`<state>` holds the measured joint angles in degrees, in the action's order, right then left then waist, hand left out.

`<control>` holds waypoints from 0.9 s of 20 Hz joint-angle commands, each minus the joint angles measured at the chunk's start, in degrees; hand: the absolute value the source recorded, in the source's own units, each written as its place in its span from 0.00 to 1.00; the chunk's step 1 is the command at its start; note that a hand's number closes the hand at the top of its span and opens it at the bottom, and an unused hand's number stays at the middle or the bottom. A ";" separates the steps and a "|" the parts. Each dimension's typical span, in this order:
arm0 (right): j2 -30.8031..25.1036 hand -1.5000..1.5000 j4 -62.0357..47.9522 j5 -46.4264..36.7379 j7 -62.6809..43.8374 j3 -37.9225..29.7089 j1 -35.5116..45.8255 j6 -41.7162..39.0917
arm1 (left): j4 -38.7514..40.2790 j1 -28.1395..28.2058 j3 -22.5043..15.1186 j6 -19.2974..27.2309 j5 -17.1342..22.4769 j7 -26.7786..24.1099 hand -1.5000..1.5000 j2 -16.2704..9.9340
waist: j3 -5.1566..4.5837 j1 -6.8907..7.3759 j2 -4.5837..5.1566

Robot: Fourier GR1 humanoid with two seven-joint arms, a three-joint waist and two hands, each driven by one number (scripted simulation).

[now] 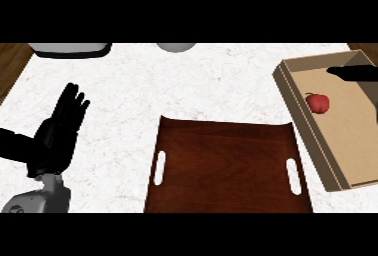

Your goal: Pick the bell pepper from the tray and place it in the cardboard box

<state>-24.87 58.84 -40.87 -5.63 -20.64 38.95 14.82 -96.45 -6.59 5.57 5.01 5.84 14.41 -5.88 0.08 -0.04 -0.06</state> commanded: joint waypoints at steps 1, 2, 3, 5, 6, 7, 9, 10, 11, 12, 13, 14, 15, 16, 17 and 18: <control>1.38 0.00 0.17 11.44 3.53 -8.36 1.55 0.64 | 1.53 1.44 -0.51 -1.04 0.26 -2.26 0.50 0.72 | 0.03 -0.03 0.15; 2.49 0.00 1.45 13.70 2.56 -9.01 1.60 -0.92 | 0.28 0.31 0.24 -0.58 0.02 -1.20 0.50 -0.34 | 0.01 -0.20 -0.07; 2.18 0.00 2.53 16.75 3.60 -10.71 0.83 -2.56 | 0.20 0.65 -0.62 0.46 -0.22 -0.70 0.50 1.18 | 0.02 -0.56 -0.17; 3.10 0.00 5.38 20.30 3.62 -12.39 -1.13 -3.77 | 2.25 -1.31 1.91 -0.95 0.49 -1.12 0.50 -1.72 | -0.05 -0.89 -0.17; 1.07 0.00 3.20 23.02 6.41 -15.38 -1.34 -4.18 | -0.44 1.59 -0.24 -0.26 0.00 -1.64 0.50 0.63 | 0.00 -0.22 -0.07; -1.57 0.00 4.47 25.22 7.13 -16.94 -3.50 -7.48 | 1.43 -0.18 0.87 -0.75 0.33 -0.62 0.50 -0.77 | -0.02 -0.73 -0.07; -0.42 0.00 3.97 26.39 7.25 -17.11 -3.33 -5.38 | -0.99 1.10 0.02 -1.47 0.71 -0.41 0.50 -0.49 | -0.05 0.06 0.00; 0.62 0.00 8.01 26.81 6.04 -17.00 -6.04 -4.88 | -0.69 3.86 1.03 -2.75 2.05 -2.04 0.50 -0.59 | -0.08 -0.10 -0.09; -1.81 0.00 10.91 29.64 6.06 -19.05 -9.13 -9.24 | 2.00 -0.19 1.17 -0.70 0.68 -1.04 0.50 -0.36 | -0.08 -0.93 -0.16; -0.85 0.00 7.28 29.34 11.01 -19.02 -9.35 -6.04 | 4.54 1.14 1.29 -2.16 0.57 -4.64 0.50 -0.39 | -0.07 -0.21 0.07; -0.67 0.00 8.81 30.27 9.64 -18.83 -9.72 -5.59 | -0.37 -0.25 0.74 -0.64 0.93 0.66 0.50 -0.38 | -0.06 -0.07 -0.01; -2.03 0.00 9.66 31.33 7.50 -19.81 -8.98 -6.22 | -1.82 5.30 2.01 -3.84 2.28 -3.10 0.50 -1.77 | -0.08 0.12 -0.06; -4.95 0.00 5.89 33.27 11.44 -21.86 -9.52 -8.59 | 4.34 -3.58 1.23 -0.61 0.18 -1.07 0.50 -0.75 | -0.05 -0.32 0.12; -2.98 0.00 9.42 33.62 10.31 -21.04 -12.35 -7.46 | 2.58 -0.97 -0.04 0.83 -0.77 -2.32 0.50 1.35 | -0.07 -0.22 0.02; 0.49 0.00 10.37 33.01 11.22 -19.40 -14.21 -5.17 | -0.87 4.38 -1.02 -1.48 -0.18 -2.20 0.50 0.97 | -0.07 0.06 -0.02; -4.41 0.00 5.01 36.26 14.18 -22.27 -13.07 -9.62 | 3.76 -3.95 0.53 0.66 -0.83 -0.03 0.50 -0.09 | -0.05 -0.15 0.11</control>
<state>-26.88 66.42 -9.15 4.71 -40.41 28.41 7.85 -94.84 -6.56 5.98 4.31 5.93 12.96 -5.85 0.01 -0.20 -0.05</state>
